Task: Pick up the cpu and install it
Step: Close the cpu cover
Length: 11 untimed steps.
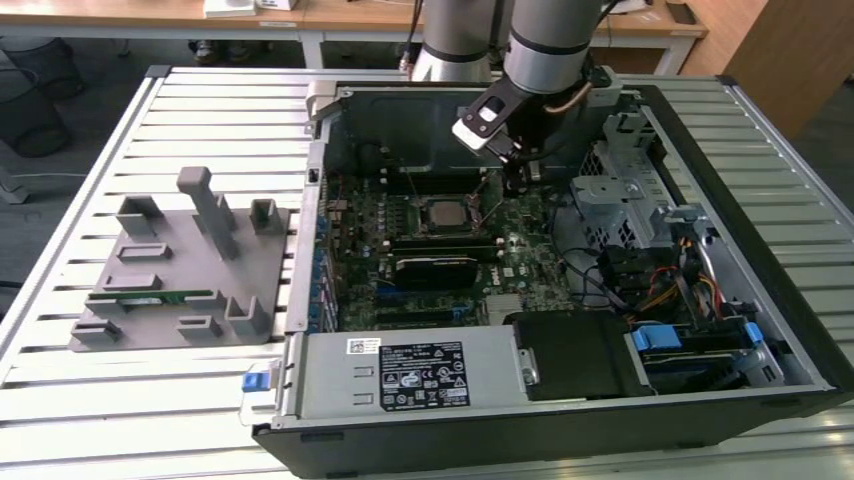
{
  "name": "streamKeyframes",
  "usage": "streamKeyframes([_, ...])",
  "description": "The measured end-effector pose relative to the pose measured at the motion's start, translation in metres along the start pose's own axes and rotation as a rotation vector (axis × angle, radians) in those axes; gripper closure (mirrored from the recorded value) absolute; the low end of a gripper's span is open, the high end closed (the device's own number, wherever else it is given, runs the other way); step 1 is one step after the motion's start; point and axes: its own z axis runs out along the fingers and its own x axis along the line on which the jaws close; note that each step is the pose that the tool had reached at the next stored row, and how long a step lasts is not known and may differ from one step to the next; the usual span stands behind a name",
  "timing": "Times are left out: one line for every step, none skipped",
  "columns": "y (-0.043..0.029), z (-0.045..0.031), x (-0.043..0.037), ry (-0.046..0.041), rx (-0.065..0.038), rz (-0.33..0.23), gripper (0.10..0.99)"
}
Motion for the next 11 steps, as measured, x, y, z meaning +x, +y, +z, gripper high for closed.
streamKeyframes([-0.0001, 0.0003, 0.0000, 0.0000, 0.000, 0.000, 0.980])
streamKeyframes([-0.0003, 0.0008, 0.0000, 0.0000, 0.001, 0.000, 0.980])
streamKeyframes([-0.0006, 0.0011, 0.0000, 0.0000, 0.001, 0.000, 0.980])
streamKeyframes([-0.0009, 0.0013, 0.0000, -0.0001, 0.001, 0.000, 0.980])
streamKeyframes([-0.0012, 0.0016, 0.0000, -0.0001, 0.001, 0.000, 0.980])
streamKeyframes([-0.0015, 0.0018, 0.0000, -0.0002, 0.001, 0.000, 0.980])
streamKeyframes([-0.0018, 0.0021, 0.0001, -0.0001, 0.001, 0.000, 0.980])
streamKeyframes([-0.0020, 0.0023, 0.0001, 0.0000, 0.001, 0.000, 0.980])
streamKeyframes([-0.0023, 0.0024, 0.0001, -0.0001, 0.001, 0.000, 0.980])
streamKeyframes([-0.0027, 0.0026, 0.0001, -0.0001, 0.001, 0.000, 0.980])
streamKeyframes([-0.0029, 0.0028, 0.0001, -0.0001, 0.001, 0.000, 0.980])
